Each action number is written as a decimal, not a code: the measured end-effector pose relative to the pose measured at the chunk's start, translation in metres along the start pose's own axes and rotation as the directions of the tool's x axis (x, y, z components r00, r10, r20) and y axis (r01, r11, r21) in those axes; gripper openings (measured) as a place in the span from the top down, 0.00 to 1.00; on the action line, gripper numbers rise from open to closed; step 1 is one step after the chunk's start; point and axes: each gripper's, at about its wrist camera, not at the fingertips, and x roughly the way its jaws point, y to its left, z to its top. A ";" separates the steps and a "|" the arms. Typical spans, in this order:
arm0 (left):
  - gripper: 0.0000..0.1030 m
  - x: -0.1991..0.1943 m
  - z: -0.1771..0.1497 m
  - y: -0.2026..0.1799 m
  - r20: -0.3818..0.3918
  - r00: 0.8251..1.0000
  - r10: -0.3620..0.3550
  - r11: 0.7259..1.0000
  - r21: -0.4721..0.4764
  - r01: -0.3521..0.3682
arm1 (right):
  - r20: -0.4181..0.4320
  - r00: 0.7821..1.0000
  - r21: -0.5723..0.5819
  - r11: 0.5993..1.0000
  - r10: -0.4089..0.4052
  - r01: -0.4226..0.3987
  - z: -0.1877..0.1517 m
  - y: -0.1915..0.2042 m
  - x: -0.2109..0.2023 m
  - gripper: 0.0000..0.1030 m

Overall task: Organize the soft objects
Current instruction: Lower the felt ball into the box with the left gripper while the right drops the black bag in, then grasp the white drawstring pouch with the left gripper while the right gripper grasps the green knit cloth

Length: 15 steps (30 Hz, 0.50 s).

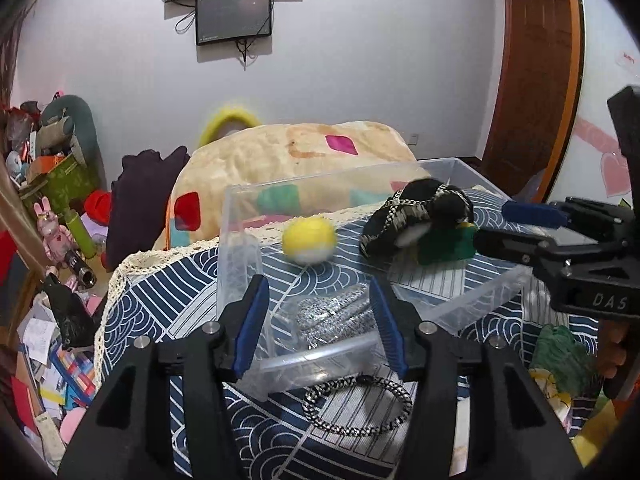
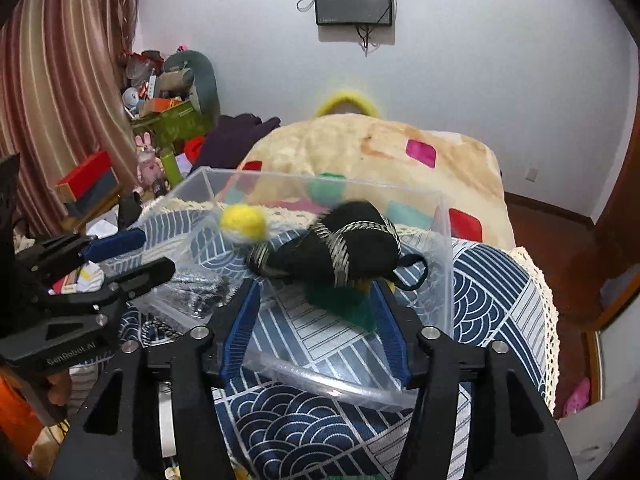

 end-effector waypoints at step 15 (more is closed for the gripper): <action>0.27 -0.058 -0.006 -0.004 0.061 0.997 -0.056 0.998 -0.035 0.058 | 0.191 0.979 -0.007 0.998 -0.064 0.066 -0.012 0.006 -0.066 0.21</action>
